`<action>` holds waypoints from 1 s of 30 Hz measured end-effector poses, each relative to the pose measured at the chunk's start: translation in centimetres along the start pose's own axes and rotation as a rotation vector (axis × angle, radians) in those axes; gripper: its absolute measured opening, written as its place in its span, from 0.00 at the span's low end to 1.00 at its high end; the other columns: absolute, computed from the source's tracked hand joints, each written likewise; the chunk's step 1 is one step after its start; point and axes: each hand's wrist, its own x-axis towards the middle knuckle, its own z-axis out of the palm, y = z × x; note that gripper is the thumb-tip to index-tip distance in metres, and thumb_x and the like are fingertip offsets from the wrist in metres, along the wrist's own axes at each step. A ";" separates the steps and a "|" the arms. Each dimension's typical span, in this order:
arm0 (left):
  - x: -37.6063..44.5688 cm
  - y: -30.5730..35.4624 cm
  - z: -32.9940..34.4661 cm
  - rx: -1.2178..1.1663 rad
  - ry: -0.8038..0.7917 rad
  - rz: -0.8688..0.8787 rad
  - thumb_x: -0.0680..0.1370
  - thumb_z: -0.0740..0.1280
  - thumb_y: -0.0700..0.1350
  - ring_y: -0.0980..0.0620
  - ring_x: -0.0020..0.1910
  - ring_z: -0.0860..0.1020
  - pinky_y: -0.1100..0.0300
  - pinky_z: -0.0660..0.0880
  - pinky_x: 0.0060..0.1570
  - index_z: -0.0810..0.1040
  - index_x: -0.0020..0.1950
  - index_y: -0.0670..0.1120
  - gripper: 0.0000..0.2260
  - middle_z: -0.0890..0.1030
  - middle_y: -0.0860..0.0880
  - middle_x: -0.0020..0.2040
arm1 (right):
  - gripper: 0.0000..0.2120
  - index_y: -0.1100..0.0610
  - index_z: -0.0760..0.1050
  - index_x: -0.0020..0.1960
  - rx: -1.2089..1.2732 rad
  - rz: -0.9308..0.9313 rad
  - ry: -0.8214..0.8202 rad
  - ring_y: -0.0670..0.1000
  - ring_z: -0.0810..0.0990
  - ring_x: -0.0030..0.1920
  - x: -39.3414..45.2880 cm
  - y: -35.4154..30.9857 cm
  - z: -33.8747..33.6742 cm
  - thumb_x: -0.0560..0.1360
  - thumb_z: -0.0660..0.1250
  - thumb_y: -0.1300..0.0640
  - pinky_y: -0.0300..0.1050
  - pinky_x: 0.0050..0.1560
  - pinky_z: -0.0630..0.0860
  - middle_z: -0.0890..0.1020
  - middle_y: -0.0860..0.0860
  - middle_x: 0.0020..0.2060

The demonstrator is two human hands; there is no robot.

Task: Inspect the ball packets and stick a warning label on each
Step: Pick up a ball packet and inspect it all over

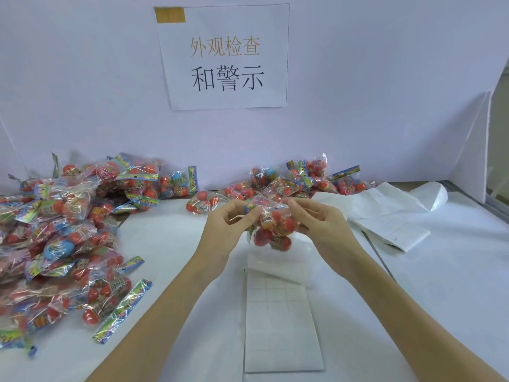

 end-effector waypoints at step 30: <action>-0.7 -2.8 2.2 0.300 0.280 0.275 0.86 0.61 0.48 0.56 0.27 0.73 0.63 0.74 0.27 0.69 0.49 0.49 0.07 0.77 0.54 0.34 | 0.17 0.63 0.81 0.54 -0.246 0.209 -0.226 0.51 0.78 0.32 -0.9 -0.5 0.5 0.81 0.71 0.48 0.42 0.31 0.76 0.83 0.54 0.37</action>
